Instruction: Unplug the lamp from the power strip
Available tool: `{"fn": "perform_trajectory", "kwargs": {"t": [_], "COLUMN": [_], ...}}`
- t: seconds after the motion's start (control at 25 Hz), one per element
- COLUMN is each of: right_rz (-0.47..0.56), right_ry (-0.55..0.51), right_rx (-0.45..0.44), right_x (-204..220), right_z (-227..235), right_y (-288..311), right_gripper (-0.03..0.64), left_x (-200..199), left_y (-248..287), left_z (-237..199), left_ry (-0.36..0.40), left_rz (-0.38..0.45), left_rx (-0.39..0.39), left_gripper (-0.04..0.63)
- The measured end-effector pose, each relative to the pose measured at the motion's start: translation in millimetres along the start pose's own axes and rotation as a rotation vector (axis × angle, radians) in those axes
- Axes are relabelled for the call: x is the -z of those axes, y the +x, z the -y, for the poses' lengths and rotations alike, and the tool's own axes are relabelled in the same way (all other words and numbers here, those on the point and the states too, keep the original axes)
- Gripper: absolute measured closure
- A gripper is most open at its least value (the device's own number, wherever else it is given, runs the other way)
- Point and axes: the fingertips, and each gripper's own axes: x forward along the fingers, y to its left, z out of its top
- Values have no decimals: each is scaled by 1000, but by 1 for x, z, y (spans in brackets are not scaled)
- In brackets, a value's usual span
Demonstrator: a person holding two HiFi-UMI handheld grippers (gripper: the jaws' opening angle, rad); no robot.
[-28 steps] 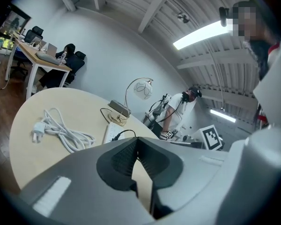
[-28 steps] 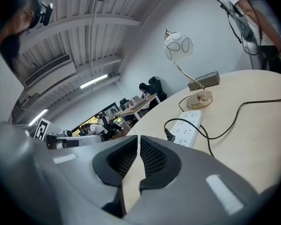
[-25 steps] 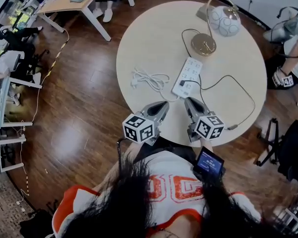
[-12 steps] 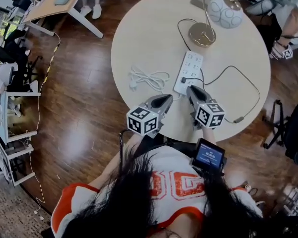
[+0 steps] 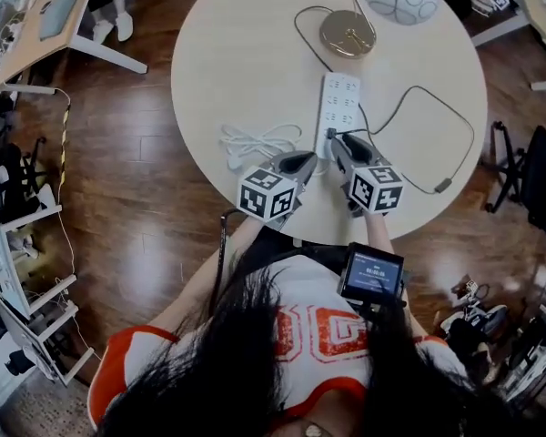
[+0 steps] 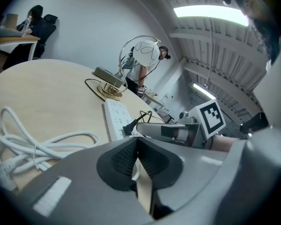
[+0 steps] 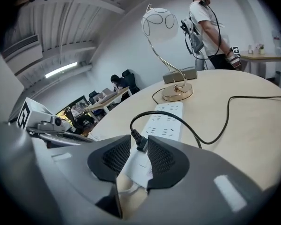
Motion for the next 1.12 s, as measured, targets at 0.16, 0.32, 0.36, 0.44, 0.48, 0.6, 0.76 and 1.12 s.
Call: {"fn": "perform_trajectory", "kwargs": {"t": [0.16,0.32,0.36,0.44,0.48,0.6,0.76,1.12], "right_rz": [-9,-22,-28,-46,-55,-80,-115,-238], "right_ry": [-15,-44,-54,-72,-79,-100,-155,-273], "right_rx": [48,77,86,104,114,138,158,105], "right_x": [-1,-6,-6,-7,-6,-6,-3,1], "right_z": [-3,-6,-6,-5,-4,-1,1,-4], "right_y": [7,15,16,18,18,21,24,26], "right_gripper": [500,500,500,505,511,529,532,543], "left_x": [6,15,17,23,25,28,31,34], "left_y": [16,34,37,43,45,48,56,60], "left_z": [-8,-8,-6,-3,-2,3,9,2], "left_ry": [77,182,210,261,281,327,370,367], "left_rz": [-97,-181,-201,-235,-249,-279,-288,-330], "left_rx": [36,71,78,88,90,100,104,16], "left_gripper": [595,595,595,595,595,595,595,595]}}
